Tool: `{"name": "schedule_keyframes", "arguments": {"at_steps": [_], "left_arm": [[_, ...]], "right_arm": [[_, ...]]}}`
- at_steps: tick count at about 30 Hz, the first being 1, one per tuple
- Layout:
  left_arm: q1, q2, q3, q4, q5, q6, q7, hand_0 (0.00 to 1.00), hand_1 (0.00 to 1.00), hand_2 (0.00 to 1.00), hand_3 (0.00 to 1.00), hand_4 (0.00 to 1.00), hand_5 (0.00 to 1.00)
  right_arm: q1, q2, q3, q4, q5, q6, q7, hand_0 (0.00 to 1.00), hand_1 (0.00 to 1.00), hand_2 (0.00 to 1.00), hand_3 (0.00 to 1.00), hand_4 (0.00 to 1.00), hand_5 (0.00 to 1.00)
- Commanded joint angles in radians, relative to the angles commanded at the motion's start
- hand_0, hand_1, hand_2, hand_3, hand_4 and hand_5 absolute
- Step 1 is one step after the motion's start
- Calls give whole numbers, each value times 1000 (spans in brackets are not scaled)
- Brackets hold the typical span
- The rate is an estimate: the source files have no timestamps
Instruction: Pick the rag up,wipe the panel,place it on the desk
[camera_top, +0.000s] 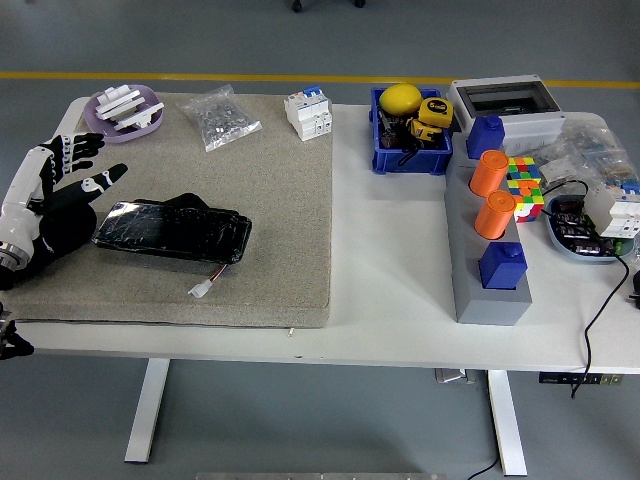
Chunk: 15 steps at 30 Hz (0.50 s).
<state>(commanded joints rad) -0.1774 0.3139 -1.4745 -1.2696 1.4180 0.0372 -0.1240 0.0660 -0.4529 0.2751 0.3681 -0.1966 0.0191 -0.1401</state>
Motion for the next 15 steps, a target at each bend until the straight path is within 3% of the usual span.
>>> {"name": "schedule_keyframes", "arguments": {"at_steps": [15], "left_arm": [[-3,5,22,1,-1,0,1,736,783,760,721,975,400]], "right_arm": [[4,-3,-12,-1,4,1,-2,765,646,687,729,998,619]]}}
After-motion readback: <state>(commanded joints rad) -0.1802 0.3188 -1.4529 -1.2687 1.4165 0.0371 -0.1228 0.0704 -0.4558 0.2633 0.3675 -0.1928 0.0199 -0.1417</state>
